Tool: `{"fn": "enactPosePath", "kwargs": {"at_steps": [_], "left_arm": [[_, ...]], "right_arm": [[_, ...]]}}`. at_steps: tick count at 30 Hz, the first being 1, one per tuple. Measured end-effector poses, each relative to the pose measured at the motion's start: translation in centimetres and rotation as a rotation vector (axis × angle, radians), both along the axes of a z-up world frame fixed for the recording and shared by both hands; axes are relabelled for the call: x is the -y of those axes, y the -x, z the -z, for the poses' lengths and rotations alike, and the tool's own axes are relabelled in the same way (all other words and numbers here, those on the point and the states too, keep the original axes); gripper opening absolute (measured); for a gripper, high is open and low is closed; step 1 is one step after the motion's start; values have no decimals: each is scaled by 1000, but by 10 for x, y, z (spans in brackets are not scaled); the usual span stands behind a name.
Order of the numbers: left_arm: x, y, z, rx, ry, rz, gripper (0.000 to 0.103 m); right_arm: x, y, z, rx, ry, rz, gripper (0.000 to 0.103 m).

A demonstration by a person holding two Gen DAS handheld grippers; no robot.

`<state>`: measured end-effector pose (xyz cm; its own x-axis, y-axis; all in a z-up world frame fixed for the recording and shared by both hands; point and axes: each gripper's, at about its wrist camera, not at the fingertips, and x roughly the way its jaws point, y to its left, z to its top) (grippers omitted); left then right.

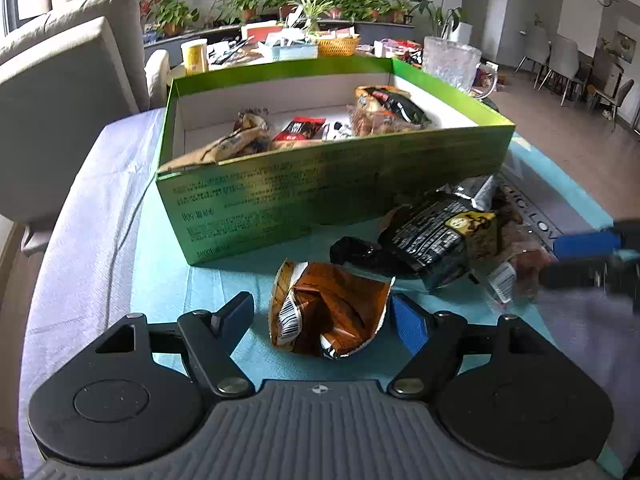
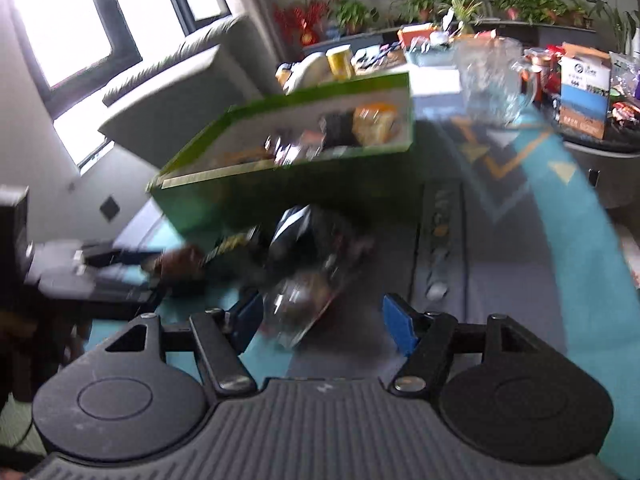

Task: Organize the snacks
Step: 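Grasp the brown foil bag with the left tool while the right tool grasps a clear bag of brown snack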

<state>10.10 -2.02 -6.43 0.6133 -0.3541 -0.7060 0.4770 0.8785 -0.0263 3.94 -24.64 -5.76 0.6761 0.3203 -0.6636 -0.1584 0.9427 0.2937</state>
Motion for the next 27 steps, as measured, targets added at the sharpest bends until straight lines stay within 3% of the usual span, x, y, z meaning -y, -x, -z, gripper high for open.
{"fn": "enactPosePath", "kwargs": {"at_steps": [5, 7, 9, 13, 17, 27], "left_arm": [[2, 4, 1, 20, -16, -23, 71], [1, 7, 1, 27, -20, -24, 67], [-1, 9, 0, 32, -9, -29, 56], [-2, 9, -1, 39, 9, -41, 51], [-3, 11, -2, 39, 34, -51, 44], [-12, 26, -15, 58, 45, -63, 43]], "right_arm": [[-21, -5, 7, 11, 16, 1, 27], [-27, -7, 9, 14, 31, 14, 27], [-33, -8, 13, 38, 67, 24, 27], [-42, -10, 19, 58, 139, 44, 27], [-40, -9, 19, 62, 133, 47, 26], [-24, 14, 3, 50, 28, 42, 25]]}}
